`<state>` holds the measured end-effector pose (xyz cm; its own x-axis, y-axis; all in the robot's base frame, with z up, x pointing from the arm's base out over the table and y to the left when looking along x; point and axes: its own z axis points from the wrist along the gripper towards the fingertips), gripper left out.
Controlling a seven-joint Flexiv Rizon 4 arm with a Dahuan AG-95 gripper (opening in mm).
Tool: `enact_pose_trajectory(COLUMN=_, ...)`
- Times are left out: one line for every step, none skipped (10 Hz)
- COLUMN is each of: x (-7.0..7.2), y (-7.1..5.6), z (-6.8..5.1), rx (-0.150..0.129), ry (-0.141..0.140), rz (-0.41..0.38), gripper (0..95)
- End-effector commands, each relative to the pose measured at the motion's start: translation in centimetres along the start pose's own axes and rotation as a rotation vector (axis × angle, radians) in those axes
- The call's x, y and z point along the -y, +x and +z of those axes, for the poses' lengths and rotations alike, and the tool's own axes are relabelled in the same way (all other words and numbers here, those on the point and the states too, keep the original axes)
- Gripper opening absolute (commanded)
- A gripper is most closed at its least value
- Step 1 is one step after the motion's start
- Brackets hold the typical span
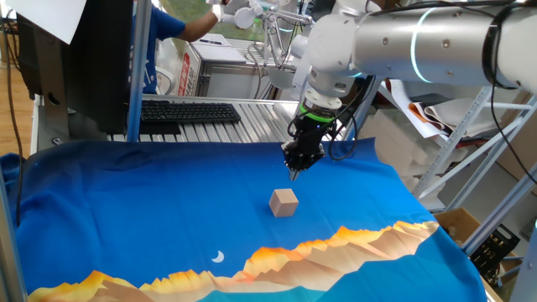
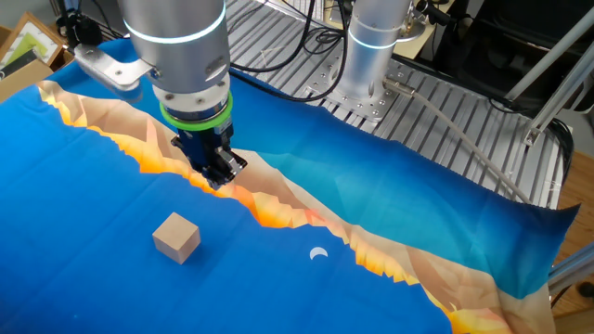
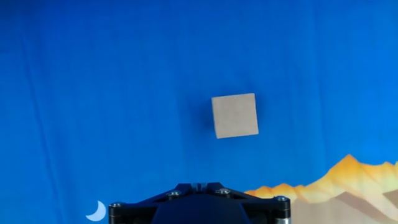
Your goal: Approach and touch the side of the small block
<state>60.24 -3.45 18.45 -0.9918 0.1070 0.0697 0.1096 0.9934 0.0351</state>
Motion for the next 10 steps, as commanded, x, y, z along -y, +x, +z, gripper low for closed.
enact_pose_trajectory(x=0.2, y=0.0, z=0.1, rx=0.019, ry=0.007, rz=-0.001, gripper=0.0)
enact_pose_trajectory(x=0.5, y=-0.1, z=0.2, rx=0.043, ry=0.014, rz=-0.019, gripper=0.0)
enact_pose_trajectory(x=0.9, y=-0.5, z=0.5, rx=0.079, ry=0.014, rz=-0.035, gripper=0.0)
enact_pose_trajectory(x=1.6, y=-1.2, z=1.3, rx=0.114, ry=0.012, rz=-0.067, gripper=0.0)
enact_pose_trajectory(x=2.2, y=-1.6, z=1.9, rx=0.131, ry=0.011, rz=-0.093, gripper=0.0)
enact_pose_trajectory(x=2.4, y=-1.7, z=2.7, rx=0.139, ry=0.01, rz=-0.1, gripper=0.0)
enact_pose_trajectory(x=2.4, y=-1.4, z=4.2, rx=0.162, ry=0.01, rz=-0.092, gripper=0.0)
enact_pose_trajectory(x=2.4, y=-1.2, z=4.6, rx=0.172, ry=0.011, rz=-0.088, gripper=0.0)
enact_pose_trajectory(x=2.2, y=-0.7, z=6.1, rx=0.181, ry=0.015, rz=-0.078, gripper=0.0)
enact_pose_trajectory(x=2.2, y=-0.5, z=6.9, rx=0.178, ry=0.012, rz=-0.077, gripper=0.0)
